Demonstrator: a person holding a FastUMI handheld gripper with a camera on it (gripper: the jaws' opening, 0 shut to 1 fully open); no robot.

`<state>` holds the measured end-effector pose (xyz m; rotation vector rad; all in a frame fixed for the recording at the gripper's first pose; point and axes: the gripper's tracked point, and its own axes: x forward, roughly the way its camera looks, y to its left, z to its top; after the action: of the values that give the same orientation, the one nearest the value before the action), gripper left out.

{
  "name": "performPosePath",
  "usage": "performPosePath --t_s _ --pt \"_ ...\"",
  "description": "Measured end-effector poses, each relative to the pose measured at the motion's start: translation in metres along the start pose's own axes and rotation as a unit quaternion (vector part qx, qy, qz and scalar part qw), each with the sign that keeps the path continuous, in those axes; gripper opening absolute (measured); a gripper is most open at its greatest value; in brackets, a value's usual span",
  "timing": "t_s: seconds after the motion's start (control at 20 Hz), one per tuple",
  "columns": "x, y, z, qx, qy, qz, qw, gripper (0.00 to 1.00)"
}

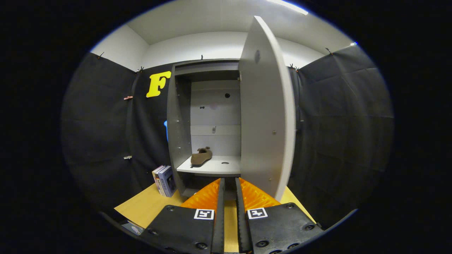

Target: Open the shoe cabinet door, grab the shoes and put them into the shoe cabinet, then close the shoe cabinet door.

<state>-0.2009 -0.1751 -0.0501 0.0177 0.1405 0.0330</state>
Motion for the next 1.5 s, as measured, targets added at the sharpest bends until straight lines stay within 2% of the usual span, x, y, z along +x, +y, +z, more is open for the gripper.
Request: performPosePath --t_s 0.15,0.3,0.65,1.0,1.25,1.5 --pt "0.01 0.022 -0.031 0.005 0.031 0.03 0.999 0.2" --pt "0.021 0.044 -0.082 0.008 0.095 0.058 0.994 0.2" --pt "0.044 0.095 -0.22 0.007 0.249 0.105 0.963 0.2" --pt "0.078 0.117 -0.329 0.021 0.344 0.074 0.936 0.2" --pt "0.096 0.121 -0.398 0.027 0.385 0.048 0.921 0.2" --pt "0.105 0.108 -0.437 0.036 0.407 0.011 0.912 0.2"
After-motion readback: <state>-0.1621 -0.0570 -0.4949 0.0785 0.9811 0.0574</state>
